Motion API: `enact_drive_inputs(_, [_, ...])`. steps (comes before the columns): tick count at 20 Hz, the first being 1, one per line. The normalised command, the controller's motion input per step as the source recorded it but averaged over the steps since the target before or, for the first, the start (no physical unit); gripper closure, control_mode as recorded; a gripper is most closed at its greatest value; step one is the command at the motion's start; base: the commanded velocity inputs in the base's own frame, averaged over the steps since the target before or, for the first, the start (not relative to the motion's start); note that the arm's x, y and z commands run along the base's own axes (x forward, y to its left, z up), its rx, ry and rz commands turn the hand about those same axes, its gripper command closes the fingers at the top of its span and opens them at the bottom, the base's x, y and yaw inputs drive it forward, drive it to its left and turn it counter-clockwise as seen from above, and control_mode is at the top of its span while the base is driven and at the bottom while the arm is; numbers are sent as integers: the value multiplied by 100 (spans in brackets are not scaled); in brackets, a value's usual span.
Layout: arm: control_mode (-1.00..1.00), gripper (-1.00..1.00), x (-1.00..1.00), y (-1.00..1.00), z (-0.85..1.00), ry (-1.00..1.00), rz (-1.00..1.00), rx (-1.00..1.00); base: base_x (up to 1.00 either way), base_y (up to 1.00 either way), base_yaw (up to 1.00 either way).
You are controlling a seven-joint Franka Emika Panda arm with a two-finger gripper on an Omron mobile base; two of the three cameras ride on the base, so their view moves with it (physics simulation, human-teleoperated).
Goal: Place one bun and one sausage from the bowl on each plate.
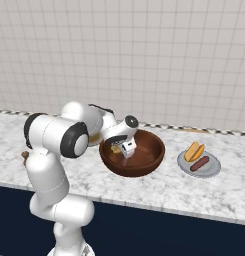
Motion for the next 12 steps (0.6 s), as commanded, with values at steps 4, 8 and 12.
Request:
enact_drive_inputs(4, [-100, -100, 0, 0, -2, 5, 0, 0, 0, 0, 0])
enact_drive_inputs(8, [-100, -100, 4, -22, -1, 0, 2, 0, 0, 0, 0])
enact_drive_inputs(12, [-100, -100, 0, -39, -15, 0, 2, 0, 0, 0, 0])
